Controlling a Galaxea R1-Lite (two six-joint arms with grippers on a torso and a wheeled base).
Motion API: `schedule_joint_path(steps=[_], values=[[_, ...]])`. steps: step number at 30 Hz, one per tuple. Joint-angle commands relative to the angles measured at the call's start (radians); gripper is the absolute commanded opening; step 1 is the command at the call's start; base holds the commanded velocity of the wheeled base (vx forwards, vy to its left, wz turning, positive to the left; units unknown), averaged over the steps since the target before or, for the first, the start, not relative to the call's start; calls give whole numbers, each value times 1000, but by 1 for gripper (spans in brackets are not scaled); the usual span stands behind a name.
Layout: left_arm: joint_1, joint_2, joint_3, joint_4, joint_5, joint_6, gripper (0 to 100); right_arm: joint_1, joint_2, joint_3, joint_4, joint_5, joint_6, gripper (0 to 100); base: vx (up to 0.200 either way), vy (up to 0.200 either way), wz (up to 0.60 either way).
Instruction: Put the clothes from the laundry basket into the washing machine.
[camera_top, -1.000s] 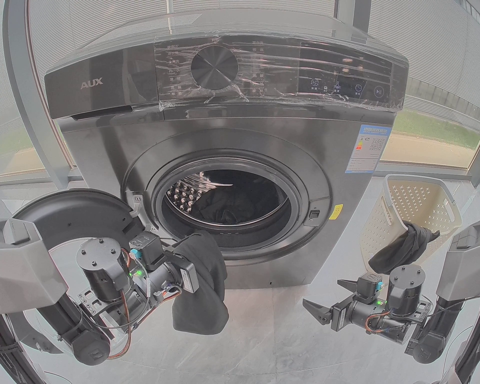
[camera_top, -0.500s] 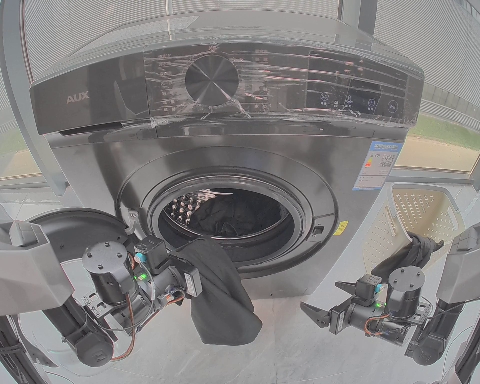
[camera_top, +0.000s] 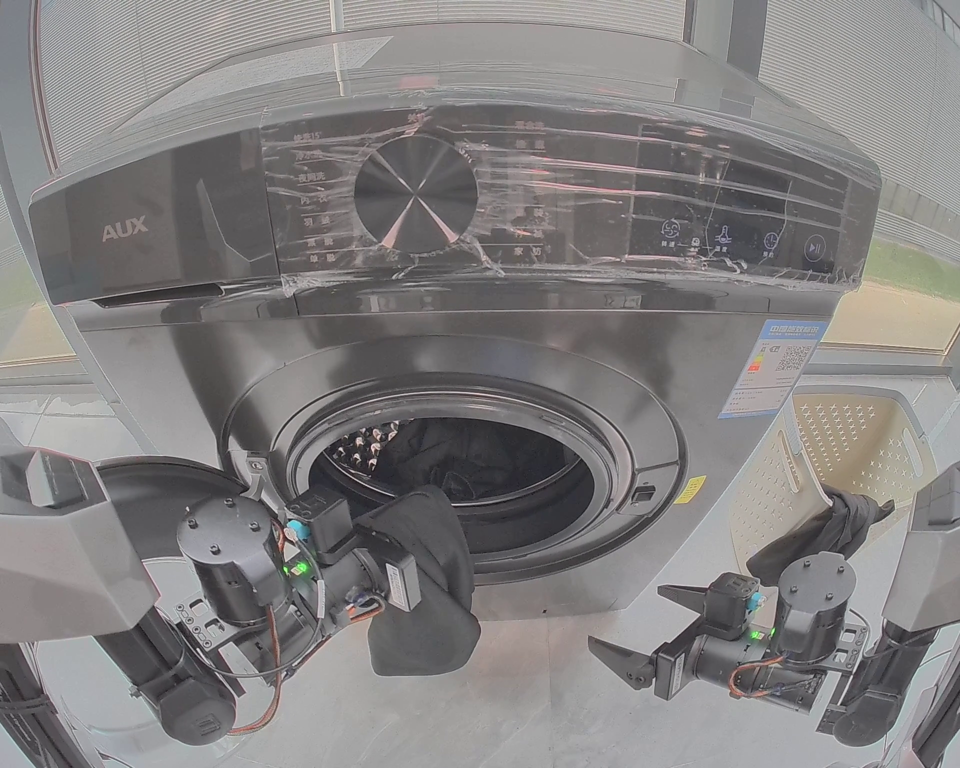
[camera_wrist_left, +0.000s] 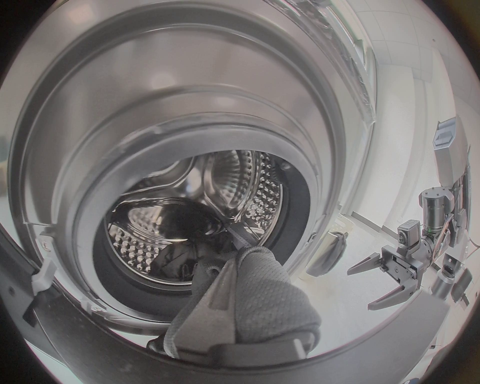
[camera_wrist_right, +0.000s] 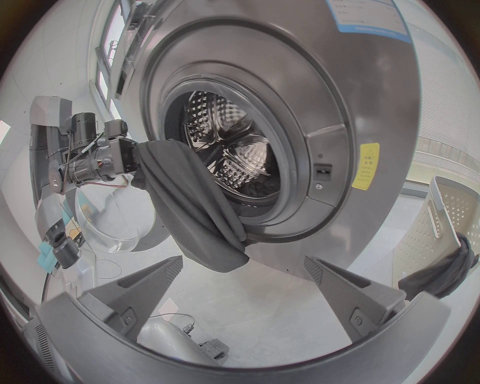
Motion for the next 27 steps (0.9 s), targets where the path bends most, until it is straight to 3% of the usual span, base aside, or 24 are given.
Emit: schedule_joint_path(steps=[1,4,8,15,27], values=[[-38,23,-15,-4,-1,-3,0,41,-30,11,-1,-1,0,100,0,0,0],[-47,84,-35,-6,-7,10,0,50,-36,15,1,-2,0,100,0,0,0],[-45,173,-102,-6,-14,-4,0,52,-36,15,-1,-1,0,100,0,0,0],[22,346,-426,10,-17,-23,0,52,-36,17,-1,-1,0,100,0,0,0],[114,515,-748,217,-65,-18,0,53,-42,25,-1,1,0,100,0,0,0]])
